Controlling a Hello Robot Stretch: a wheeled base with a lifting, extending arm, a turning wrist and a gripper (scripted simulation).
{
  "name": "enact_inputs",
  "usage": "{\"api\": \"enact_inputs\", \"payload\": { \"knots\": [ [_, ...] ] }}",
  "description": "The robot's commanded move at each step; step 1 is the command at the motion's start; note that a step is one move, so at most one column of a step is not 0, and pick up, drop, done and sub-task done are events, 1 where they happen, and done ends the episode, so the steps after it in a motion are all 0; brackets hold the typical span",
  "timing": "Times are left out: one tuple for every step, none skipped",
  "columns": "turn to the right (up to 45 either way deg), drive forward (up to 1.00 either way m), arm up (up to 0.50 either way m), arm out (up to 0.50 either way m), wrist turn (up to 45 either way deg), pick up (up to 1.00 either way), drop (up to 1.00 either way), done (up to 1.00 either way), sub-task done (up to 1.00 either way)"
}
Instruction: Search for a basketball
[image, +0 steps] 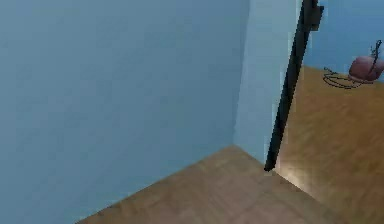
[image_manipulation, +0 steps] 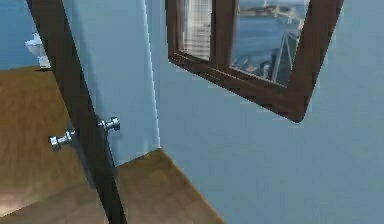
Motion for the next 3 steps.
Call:
{"api": "enact_inputs", "payload": {
  "knots": [
    [-39.0, 0.00, 0.00, 0.00, 0.0, 0.00, 0.00, 0.00, 0.00],
    [0.0, 0.30, 0.00, 0.00, 0.0, 0.00, 0.00, 0.00, 0.00],
    [-36.0, 0.00, 0.00, 0.00, 0.0, 0.00, 0.00, 0.00, 0.00]
  ]
}}
